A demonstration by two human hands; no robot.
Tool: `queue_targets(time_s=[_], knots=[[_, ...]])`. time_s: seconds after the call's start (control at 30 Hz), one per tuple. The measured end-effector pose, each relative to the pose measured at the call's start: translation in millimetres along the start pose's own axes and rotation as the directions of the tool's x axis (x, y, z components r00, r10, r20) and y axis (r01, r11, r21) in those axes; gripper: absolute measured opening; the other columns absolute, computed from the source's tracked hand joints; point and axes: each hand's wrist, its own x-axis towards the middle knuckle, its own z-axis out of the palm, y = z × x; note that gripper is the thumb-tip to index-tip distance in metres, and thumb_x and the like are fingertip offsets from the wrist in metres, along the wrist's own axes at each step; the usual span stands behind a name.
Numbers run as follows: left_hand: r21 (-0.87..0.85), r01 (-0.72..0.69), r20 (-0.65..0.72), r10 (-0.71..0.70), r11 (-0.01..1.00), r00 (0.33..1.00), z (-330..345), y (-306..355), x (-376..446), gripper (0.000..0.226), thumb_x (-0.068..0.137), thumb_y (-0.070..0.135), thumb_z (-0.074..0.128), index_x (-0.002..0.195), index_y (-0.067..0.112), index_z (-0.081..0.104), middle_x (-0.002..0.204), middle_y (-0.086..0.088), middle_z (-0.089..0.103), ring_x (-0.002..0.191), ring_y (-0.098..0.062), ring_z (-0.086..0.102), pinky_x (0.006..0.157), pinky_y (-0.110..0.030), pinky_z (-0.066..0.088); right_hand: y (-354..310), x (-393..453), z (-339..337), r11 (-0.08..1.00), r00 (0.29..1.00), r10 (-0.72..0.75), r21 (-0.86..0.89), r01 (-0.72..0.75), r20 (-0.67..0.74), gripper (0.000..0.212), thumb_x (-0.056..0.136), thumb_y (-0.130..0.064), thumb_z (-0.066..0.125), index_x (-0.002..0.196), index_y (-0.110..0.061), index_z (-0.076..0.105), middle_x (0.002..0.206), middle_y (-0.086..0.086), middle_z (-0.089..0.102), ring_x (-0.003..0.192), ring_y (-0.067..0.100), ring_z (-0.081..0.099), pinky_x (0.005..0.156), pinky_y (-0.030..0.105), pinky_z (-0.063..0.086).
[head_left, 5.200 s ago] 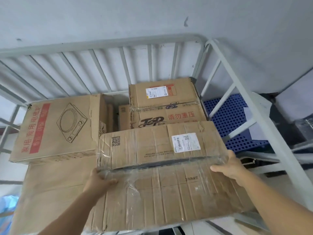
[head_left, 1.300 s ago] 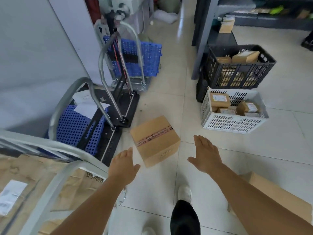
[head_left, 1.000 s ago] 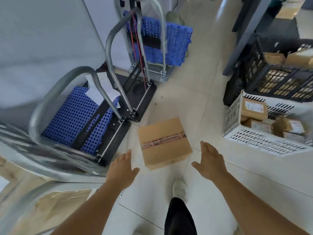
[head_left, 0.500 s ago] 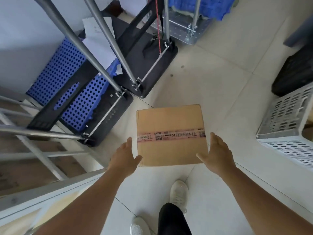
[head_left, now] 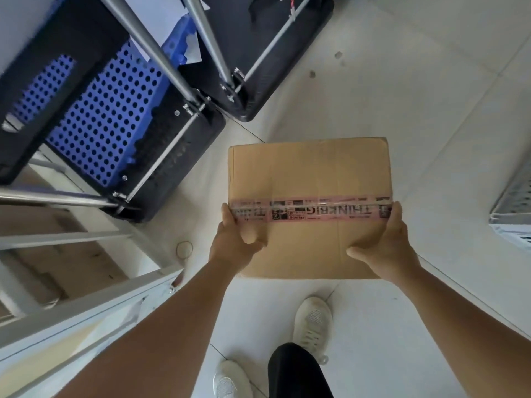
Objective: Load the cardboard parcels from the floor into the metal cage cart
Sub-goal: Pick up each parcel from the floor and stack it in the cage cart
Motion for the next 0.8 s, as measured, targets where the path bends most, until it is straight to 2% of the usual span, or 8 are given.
queue_targets(time_s=[0.17,0.33,0.43,0.5,0.6,0.67,0.7,0.8], knots=[[-0.109,-0.004,-0.014,0.002,0.994,1.0,0,-5,-3,0.093,0.073,0.023,0.08,0.142,0.032,0.018,0.12,0.005,0.055,0.099,-0.019,0.052,0.073,-0.031,0.042,-1,-2,2,0.998,0.999,0.016,0.059,-0.014,-0.043,0.123,0.052,-0.029,0.091,0.147,-0.021,0.014,0.141,0.007,0.04,0.122,0.03,0.049,0.091,0.055,0.051],[-0.166,-0.037,0.002,0.038,0.985,0.999,-16,-5,-31,0.087,0.074,0.016,0.078,0.139,0.036,0.024,0.113,0.009,0.056,0.099,-0.02,0.055,0.073,-0.03,0.042,-5,-40,-3,0.995,0.998,0.047,0.093,-0.042,-0.049,0.118,0.054,-0.036,0.087,0.147,-0.02,0.017,0.139,0.007,0.042,0.121,0.029,0.049,0.09,0.052,0.051],[-0.174,-0.077,-0.01,0.076,0.982,0.997,-36,-6,-59,0.082,0.075,0.013,0.077,0.136,0.035,0.027,0.108,0.012,0.055,0.095,-0.018,0.054,0.061,-0.022,0.039,-9,-75,-11,0.987,0.994,0.067,0.154,-0.052,-0.091,0.117,0.044,-0.051,0.076,0.144,-0.024,0.022,0.134,0.004,0.048,0.115,0.03,0.053,0.088,0.053,0.052],[-0.188,-0.119,-0.024,0.117,0.975,0.993,-52,-5,-82,0.08,0.076,0.01,0.075,0.135,0.034,0.028,0.104,0.012,0.054,0.096,-0.019,0.055,0.059,-0.02,0.038,-13,-99,-19,0.981,0.99,0.071,0.19,-0.046,-0.125,0.116,0.042,-0.058,0.072,0.142,-0.028,0.024,0.133,0.002,0.05,0.114,0.031,0.056,0.088,0.054,0.052],[-0.237,-0.18,-0.049,0.174,0.955,0.984,-77,-4,-122,0.076,0.078,0.007,0.074,0.135,0.032,0.03,0.096,0.015,0.052,0.088,-0.012,0.054,0.055,-0.014,0.038,-29,-145,-37,0.973,0.982,0.055,0.232,-0.012,-0.18,0.113,0.043,-0.059,0.071,0.142,-0.027,0.026,0.135,0.002,0.049,0.115,0.032,0.055,0.091,0.055,0.051],[-0.261,-0.216,-0.077,0.203,0.941,0.976,-95,0,-154,0.074,0.078,0.007,0.075,0.133,0.032,0.031,0.091,0.018,0.051,0.081,-0.006,0.051,0.048,-0.01,0.036,-41,-182,-49,0.969,0.974,0.046,0.248,0.011,-0.222,0.11,0.051,-0.051,0.077,0.144,-0.026,0.024,0.138,0.004,0.045,0.118,0.032,0.052,0.094,0.055,0.048],[-0.262,-0.235,-0.09,0.218,0.936,0.972,-105,1,-169,0.074,0.078,0.007,0.075,0.132,0.033,0.032,0.091,0.018,0.051,0.083,-0.007,0.052,0.048,-0.009,0.035,-46,-201,-55,0.965,0.968,0.048,0.261,0.019,-0.247,0.107,0.054,-0.047,0.079,0.144,-0.026,0.024,0.137,0.005,0.045,0.119,0.032,0.051,0.095,0.055,0.048],[-0.28,-0.297,-0.117,0.275,0.913,0.954,-131,2,-214,0.07,0.076,0.005,0.076,0.126,0.032,0.036,0.098,0.012,0.056,0.093,-0.016,0.056,0.054,-0.013,0.036,-56,-258,-77,0.954,0.94,0.05,0.296,0.056,-0.339,0.107,0.048,-0.053,0.074,0.14,-0.025,0.028,0.132,0.005,0.049,0.115,0.031,0.054,0.092,0.054,0.05]])
